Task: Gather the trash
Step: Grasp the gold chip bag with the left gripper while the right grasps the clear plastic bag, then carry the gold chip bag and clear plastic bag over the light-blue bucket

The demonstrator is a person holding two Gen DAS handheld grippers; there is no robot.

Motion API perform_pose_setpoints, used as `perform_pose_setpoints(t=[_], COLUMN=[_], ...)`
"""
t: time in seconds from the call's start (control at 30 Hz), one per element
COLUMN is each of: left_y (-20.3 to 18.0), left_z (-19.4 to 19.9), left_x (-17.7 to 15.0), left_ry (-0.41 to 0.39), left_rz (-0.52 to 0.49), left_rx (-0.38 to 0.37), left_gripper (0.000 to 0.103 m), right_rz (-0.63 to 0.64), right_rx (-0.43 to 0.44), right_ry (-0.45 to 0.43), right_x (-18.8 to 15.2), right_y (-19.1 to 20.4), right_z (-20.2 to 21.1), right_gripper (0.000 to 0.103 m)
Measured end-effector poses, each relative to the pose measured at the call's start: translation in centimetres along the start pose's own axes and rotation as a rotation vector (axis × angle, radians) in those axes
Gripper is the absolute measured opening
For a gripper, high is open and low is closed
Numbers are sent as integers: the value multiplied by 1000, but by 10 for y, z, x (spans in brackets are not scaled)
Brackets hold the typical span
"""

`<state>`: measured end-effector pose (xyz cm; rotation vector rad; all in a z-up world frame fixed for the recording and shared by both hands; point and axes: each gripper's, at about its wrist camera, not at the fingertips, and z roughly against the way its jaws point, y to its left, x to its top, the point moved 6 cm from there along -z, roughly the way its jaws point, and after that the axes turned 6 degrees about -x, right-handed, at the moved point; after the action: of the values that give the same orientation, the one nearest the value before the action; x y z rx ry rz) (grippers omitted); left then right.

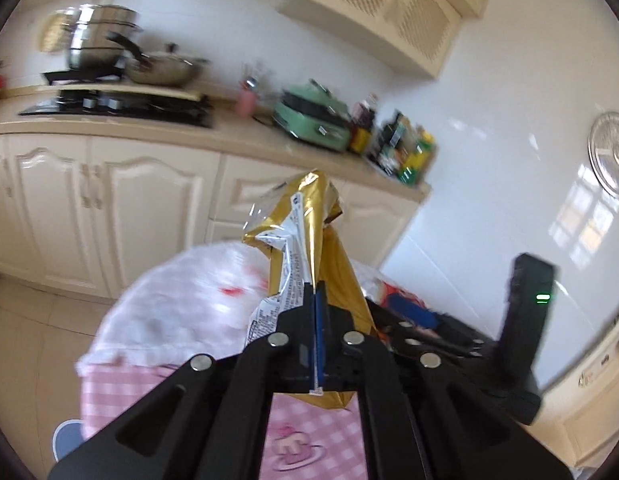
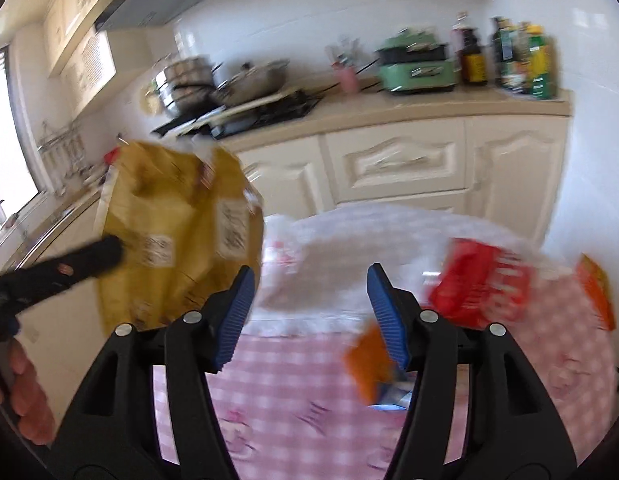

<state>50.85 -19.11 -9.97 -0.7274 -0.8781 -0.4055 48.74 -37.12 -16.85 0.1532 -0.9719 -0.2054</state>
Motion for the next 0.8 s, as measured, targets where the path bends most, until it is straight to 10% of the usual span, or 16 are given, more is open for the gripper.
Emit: perform_pose_setpoints(t=[0.33, 0.47, 0.5, 0.8], left_y=[92, 114, 120, 158], left_z=[44, 42, 40, 68], left_x=[6, 2, 1, -25], left_ry=[-153, -138, -129, -92], left_rz=[-14, -13, -11, 72], left_rx=[452, 505, 509, 475], left_gripper=[0, 0, 0, 0], right_rz=[-92, -213, -223, -81], right_rx=[-49, 47, 84, 116], right_ry=[179, 269, 287, 158], right_x=[-4, -22, -27, -14], right_y=[33, 32, 34, 73], right_z=[-110, -141, -145, -96], right_gripper=[61, 56, 32, 18])
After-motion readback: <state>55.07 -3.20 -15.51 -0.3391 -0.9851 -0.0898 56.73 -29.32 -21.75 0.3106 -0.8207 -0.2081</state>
